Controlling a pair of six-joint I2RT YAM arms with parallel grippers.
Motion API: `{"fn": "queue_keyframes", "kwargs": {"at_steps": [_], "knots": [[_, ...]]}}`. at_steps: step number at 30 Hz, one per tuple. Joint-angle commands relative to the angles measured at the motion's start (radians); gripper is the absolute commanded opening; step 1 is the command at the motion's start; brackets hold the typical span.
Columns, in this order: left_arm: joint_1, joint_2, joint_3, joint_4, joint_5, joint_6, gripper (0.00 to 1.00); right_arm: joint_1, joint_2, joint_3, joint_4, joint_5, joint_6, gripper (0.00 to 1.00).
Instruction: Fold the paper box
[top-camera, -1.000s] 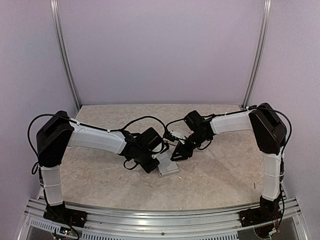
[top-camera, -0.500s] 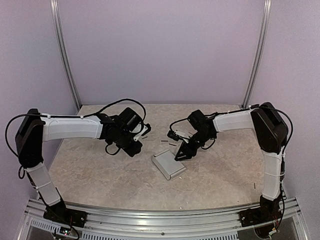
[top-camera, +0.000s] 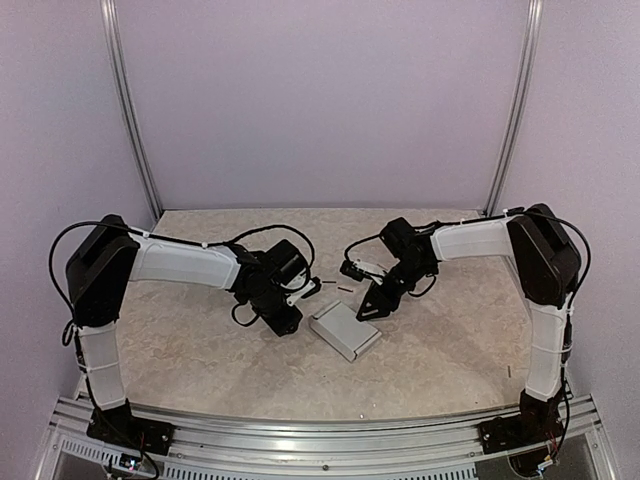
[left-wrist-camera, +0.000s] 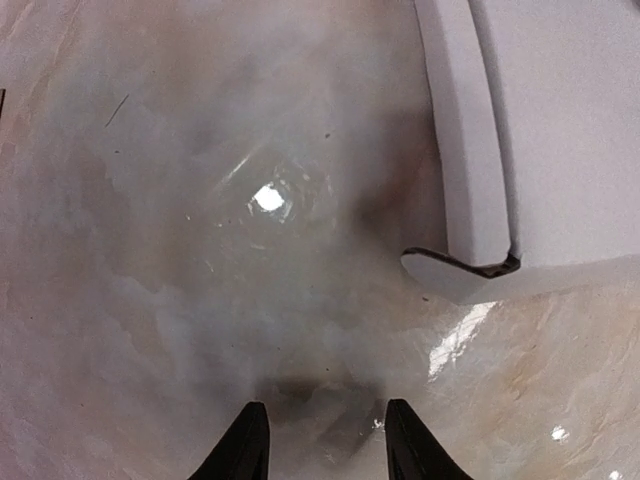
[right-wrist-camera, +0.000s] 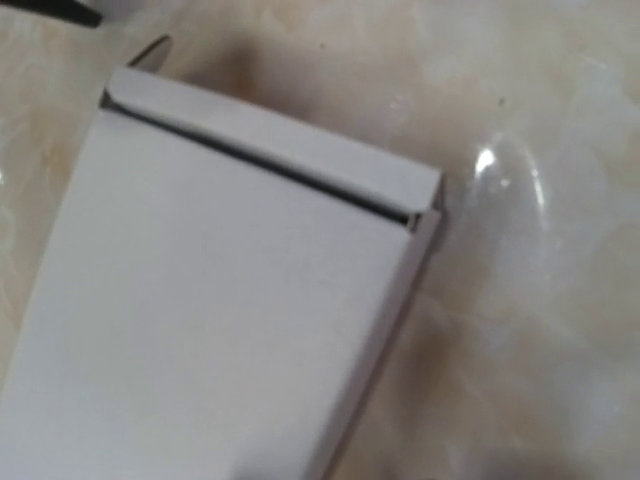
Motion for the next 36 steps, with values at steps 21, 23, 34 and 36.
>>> {"fn": "queue_keyframes", "kwargs": {"at_steps": [21,23,34,36], "knots": [[0.001,-0.281,-0.452,0.745,0.196,-0.882,0.60,-0.018,-0.044,-0.075,-0.064,0.053,0.001,0.44],[0.002,-0.249,-0.477,0.848,0.255,-0.926,0.61,-0.033,-0.054,-0.111,-0.044,0.060,0.040,0.45],[0.001,-0.031,-0.225,0.762,0.450,-0.830,0.57,-0.110,-0.184,-0.222,-0.029,0.029,0.053,0.48],[0.002,0.008,-0.185,0.750,0.496,-0.821,0.57,-0.112,-0.210,-0.232,-0.033,0.027,0.045,0.52]]}}
